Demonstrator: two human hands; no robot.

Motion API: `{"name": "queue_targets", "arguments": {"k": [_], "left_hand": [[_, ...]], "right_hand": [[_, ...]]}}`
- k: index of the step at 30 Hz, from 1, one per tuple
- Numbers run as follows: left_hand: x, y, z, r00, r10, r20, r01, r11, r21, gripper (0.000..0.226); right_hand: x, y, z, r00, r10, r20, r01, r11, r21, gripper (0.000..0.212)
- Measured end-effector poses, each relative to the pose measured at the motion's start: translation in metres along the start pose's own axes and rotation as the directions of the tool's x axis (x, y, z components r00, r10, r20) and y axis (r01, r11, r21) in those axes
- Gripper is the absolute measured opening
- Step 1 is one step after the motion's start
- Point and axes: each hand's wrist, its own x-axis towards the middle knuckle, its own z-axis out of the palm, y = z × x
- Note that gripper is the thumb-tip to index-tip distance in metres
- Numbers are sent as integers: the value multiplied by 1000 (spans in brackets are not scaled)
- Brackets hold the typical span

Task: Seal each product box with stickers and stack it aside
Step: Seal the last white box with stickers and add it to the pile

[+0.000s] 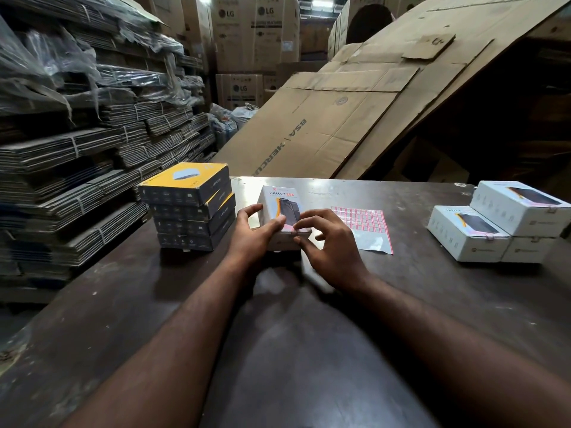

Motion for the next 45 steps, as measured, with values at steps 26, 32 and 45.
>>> {"name": "queue_targets", "arguments": {"k": [26, 32, 45], "left_hand": [[2, -1, -1, 992, 124, -15, -120, 979, 165, 53], [4, -2, -1, 993, 120, -17, -116, 980, 161, 53], [6, -6, -2, 1000, -21, 2, 20, 992, 123, 60]], "right_hand": [[1, 2, 0, 999, 11, -31, -10, 1000, 25, 13], [1, 2, 0, 999, 16, -39, -14, 999, 44, 13], [0, -2, 0, 996, 55, -68, -51, 997, 50, 8]]}}
